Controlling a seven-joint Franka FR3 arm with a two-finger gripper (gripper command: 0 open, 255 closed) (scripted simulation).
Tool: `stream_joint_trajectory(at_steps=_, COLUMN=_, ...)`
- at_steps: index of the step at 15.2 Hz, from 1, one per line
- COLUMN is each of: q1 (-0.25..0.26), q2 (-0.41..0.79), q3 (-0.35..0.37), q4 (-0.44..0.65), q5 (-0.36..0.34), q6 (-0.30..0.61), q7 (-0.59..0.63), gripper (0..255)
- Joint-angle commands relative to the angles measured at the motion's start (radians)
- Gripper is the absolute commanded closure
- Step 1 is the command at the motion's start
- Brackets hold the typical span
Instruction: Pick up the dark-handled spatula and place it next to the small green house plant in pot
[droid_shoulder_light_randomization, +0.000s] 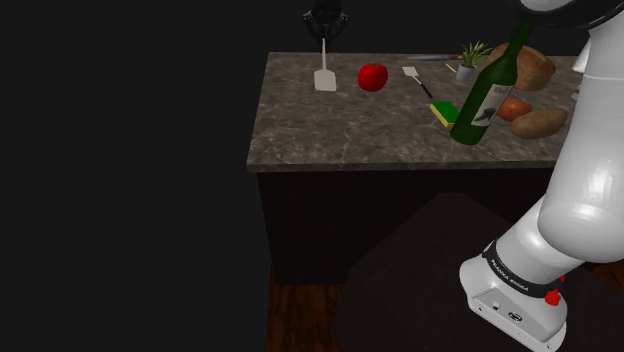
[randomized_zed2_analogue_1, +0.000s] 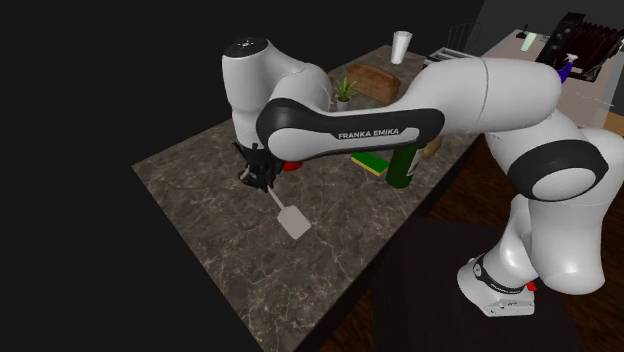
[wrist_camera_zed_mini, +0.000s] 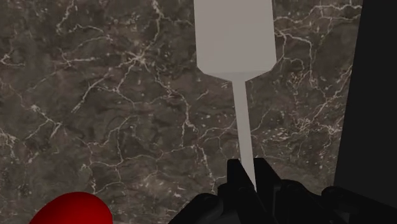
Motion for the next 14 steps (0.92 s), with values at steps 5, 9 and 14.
stream_joint_trajectory(at_steps=5, q1=0.002, q2=0.015, q3=0.0, q4=0.104, q5=0.0, q6=-0.089, q7=-0.004, gripper=255)
stream_joint_trajectory(at_steps=9, q1=-0.056, q2=-0.102, q3=-0.02, q4=-0.07, q5=0.015, q6=-0.029, q7=-0.076, gripper=255)
stream_joint_trajectory(at_steps=14, q1=-0.122, q2=-0.212, q3=-0.055, q4=-0.225, q5=0.031, q6=0.019, q7=-0.175, gripper=255)
